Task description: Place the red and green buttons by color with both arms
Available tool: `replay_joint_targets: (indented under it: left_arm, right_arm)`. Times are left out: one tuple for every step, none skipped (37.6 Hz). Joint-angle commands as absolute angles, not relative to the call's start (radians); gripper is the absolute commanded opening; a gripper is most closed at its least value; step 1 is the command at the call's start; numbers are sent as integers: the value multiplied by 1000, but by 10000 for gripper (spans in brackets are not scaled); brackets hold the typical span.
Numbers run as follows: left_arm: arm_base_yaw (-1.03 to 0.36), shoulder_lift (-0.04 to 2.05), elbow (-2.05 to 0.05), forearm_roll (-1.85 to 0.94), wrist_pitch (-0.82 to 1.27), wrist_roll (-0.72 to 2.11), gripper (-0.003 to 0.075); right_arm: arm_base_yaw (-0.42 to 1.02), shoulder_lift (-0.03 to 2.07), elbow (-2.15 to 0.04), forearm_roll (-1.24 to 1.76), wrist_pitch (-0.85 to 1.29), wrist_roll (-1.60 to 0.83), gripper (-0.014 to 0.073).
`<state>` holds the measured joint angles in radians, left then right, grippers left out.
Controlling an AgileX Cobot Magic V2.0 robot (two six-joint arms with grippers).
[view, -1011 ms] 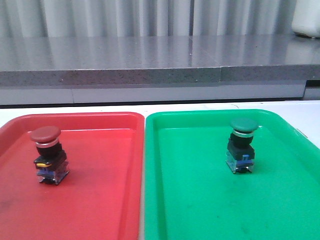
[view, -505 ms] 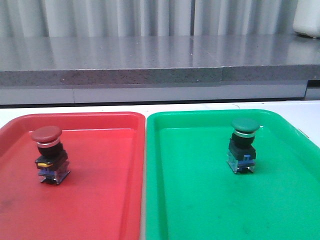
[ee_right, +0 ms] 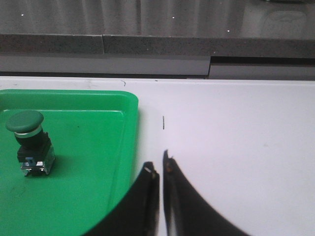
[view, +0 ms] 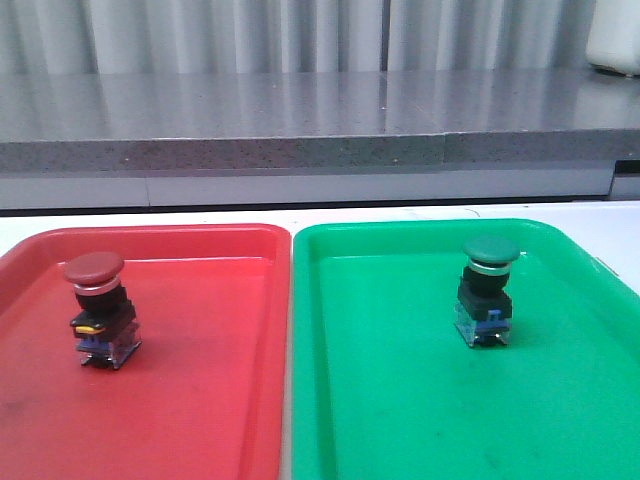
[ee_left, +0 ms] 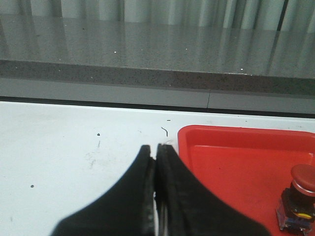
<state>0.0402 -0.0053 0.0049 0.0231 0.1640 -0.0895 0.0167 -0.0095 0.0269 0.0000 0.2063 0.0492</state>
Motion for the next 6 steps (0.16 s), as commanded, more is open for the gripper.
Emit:
replay_joint_targets:
  left_arm:
    - [41, -22, 28, 15, 82, -96, -20]
    - [41, -22, 28, 15, 82, -96, -20]
    - [41, -22, 28, 15, 82, -96, -20]
    - [41, -22, 28, 15, 82, -96, -20]
    - [41, -22, 28, 15, 82, -96, -20]
    - [41, -22, 28, 15, 82, -96, -20]
  right_arm:
    - [13, -27, 22, 0, 132, 39, 47]
    - [13, -27, 22, 0, 132, 39, 47]
    - [13, -27, 22, 0, 132, 39, 47]
    - [13, -27, 22, 0, 132, 39, 47]
    - [13, -27, 22, 0, 132, 39, 47]
    - [13, -27, 22, 0, 132, 39, 47]
